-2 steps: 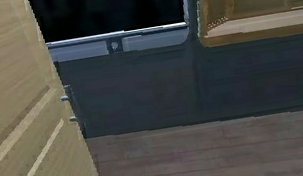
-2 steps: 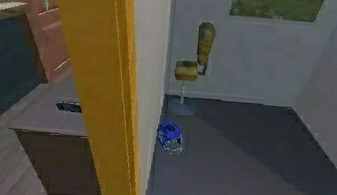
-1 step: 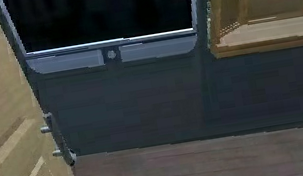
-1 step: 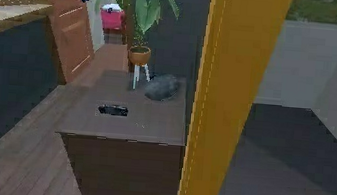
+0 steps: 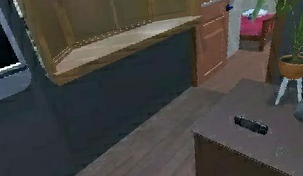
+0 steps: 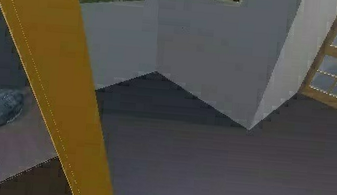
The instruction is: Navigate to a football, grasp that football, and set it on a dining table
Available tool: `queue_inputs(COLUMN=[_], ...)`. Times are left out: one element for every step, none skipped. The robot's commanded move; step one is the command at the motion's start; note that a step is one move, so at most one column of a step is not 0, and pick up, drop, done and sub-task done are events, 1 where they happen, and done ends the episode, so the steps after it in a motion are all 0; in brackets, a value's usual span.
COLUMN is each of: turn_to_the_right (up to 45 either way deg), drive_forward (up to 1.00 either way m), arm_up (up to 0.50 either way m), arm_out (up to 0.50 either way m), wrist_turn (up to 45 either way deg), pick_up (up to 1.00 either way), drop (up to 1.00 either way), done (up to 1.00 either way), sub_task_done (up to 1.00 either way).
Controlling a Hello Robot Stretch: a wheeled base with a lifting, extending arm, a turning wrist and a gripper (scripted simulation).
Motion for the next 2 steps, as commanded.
queue_inputs(turn_to_the_right=[15.0,0.0], drive_forward=[0.0,0.35], arm_up=[0.0,0.0], arm_out=[0.0,0.0], wrist_turn=[0.0,0.0], pick_up=[0.0,0.0], drop=[0.0,0.0], done=[0.0,0.0], sub_task_done=[0.0,0.0])
